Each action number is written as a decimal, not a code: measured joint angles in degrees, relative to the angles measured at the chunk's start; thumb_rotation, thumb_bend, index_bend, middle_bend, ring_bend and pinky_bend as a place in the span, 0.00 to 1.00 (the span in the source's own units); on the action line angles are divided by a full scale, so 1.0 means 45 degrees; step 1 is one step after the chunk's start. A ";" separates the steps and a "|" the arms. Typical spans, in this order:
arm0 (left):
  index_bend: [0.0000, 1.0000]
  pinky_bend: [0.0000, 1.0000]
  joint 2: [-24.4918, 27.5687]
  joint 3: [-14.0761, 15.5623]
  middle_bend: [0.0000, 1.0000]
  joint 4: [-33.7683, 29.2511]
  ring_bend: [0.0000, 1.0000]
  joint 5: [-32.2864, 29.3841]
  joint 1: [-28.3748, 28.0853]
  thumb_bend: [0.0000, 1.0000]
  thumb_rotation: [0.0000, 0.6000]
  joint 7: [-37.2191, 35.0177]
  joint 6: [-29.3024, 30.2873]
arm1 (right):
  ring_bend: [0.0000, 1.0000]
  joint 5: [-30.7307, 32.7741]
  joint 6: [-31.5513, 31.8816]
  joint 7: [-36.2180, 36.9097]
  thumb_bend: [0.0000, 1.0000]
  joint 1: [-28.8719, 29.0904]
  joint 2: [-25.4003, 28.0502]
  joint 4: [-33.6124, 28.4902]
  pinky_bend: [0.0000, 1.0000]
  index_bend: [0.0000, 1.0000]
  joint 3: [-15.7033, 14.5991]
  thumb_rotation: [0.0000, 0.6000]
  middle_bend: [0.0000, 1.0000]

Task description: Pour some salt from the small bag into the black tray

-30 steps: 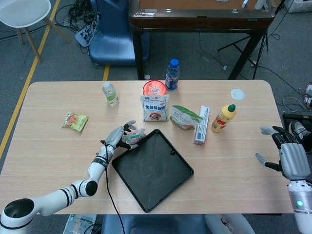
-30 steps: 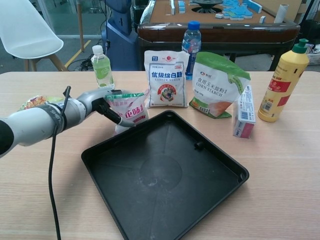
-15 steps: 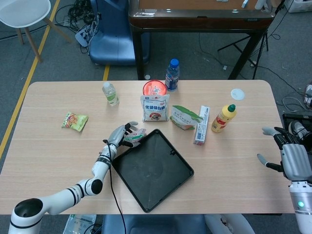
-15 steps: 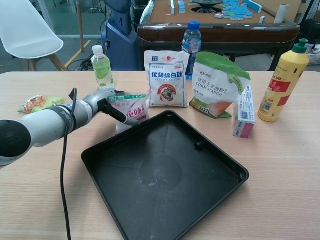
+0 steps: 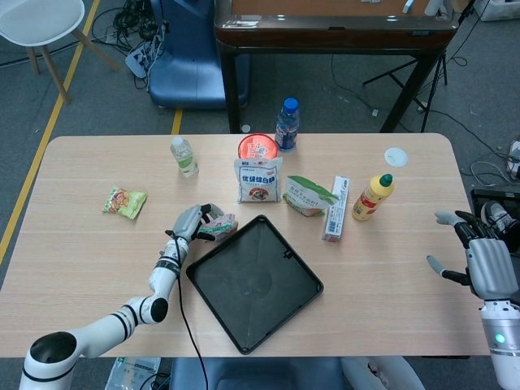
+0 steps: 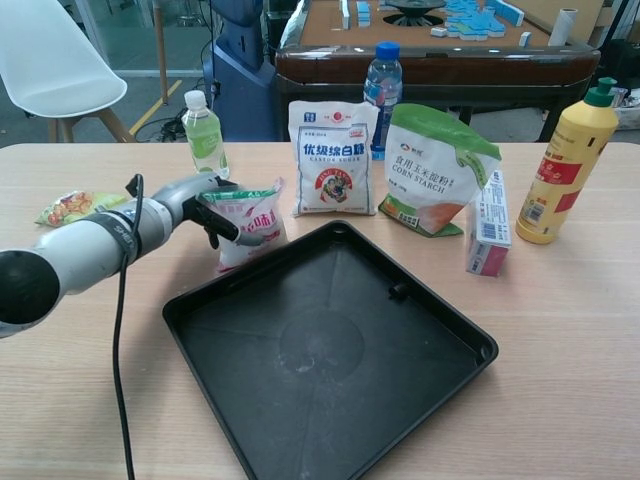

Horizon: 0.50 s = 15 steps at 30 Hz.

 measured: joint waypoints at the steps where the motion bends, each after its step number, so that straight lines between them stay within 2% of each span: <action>1: 0.42 0.66 0.0021 0.0047 0.58 0.0063 0.54 0.0139 0.0007 0.18 1.00 -0.0023 0.0046 | 0.16 0.0001 0.0001 0.0001 0.21 0.0000 -0.0001 0.0000 0.20 0.23 0.0003 1.00 0.31; 9: 0.41 0.69 0.0592 0.0490 0.58 -0.0032 0.55 0.1351 0.0206 0.18 1.00 -0.0121 0.0851 | 0.16 -0.0034 -0.0035 0.0036 0.21 0.0053 -0.0079 0.0052 0.20 0.23 0.0025 1.00 0.31; 15: 0.41 0.69 0.1347 0.1072 0.58 -0.0627 0.55 0.2537 0.0511 0.18 1.00 0.0151 0.2006 | 0.16 -0.0091 -0.0062 0.0065 0.21 0.0107 -0.0129 0.0088 0.20 0.23 0.0036 1.00 0.31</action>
